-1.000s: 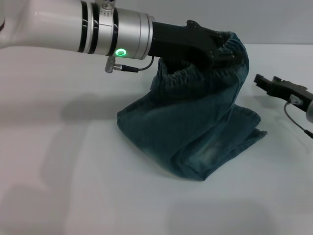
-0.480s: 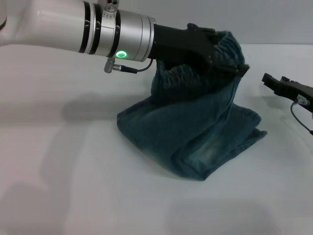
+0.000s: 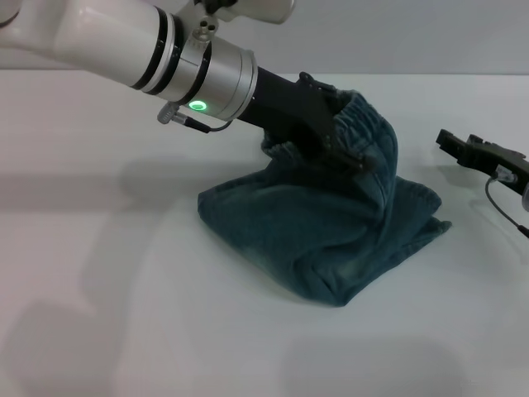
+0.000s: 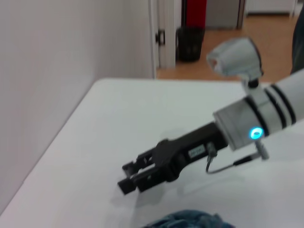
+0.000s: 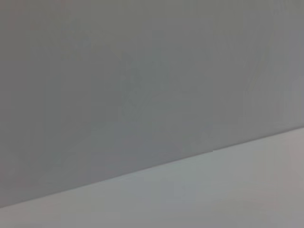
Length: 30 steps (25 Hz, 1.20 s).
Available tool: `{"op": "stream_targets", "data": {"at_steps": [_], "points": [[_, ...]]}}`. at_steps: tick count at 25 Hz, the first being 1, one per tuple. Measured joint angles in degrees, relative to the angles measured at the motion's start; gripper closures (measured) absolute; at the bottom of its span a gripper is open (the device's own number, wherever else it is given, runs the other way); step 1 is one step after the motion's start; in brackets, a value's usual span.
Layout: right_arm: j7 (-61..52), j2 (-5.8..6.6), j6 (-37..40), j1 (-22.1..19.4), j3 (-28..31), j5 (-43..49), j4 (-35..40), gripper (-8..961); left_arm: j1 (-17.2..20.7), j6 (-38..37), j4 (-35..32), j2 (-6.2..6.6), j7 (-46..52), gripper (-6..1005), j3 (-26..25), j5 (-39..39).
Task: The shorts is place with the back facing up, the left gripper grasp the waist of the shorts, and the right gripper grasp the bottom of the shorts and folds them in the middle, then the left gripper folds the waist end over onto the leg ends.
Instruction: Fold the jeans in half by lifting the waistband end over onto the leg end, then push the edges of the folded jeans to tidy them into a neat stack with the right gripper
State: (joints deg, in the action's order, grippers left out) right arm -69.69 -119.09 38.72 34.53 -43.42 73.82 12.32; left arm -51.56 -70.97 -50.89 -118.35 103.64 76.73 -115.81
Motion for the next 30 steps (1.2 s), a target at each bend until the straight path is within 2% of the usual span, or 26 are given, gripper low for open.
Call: {"op": "stream_targets", "data": {"at_steps": [9,15,19,23,26,30], "points": [[0.0,-0.07,0.2,0.1,0.0,0.0,-0.5,386,-0.4,-0.5,-3.2,-0.04,1.0,147,0.6,-4.4],[0.0,-0.09,1.1,-0.2,0.5,0.0,-0.4,385,1.0,4.6,-4.9,-0.16,2.6,147,0.0,-4.2],[0.1,-0.09,2.8,-1.4,1.4,-0.5,0.5,385,4.8,11.4,-6.0,-0.01,2.2,147,-0.4,2.7],[4.8,0.11,7.6,-4.2,2.9,-7.8,1.6,385,9.6,16.5,-7.5,0.2,-0.4,147,-0.8,12.2],[10.0,0.26,14.6,-6.9,3.2,-14.2,2.4,385,13.4,18.3,-8.4,0.23,-4.1,147,-1.4,19.9],[17.6,0.26,25.2,-8.6,2.9,-16.6,2.5,385,16.9,18.3,-8.7,0.24,-8.7,147,-2.2,28.5]]}}
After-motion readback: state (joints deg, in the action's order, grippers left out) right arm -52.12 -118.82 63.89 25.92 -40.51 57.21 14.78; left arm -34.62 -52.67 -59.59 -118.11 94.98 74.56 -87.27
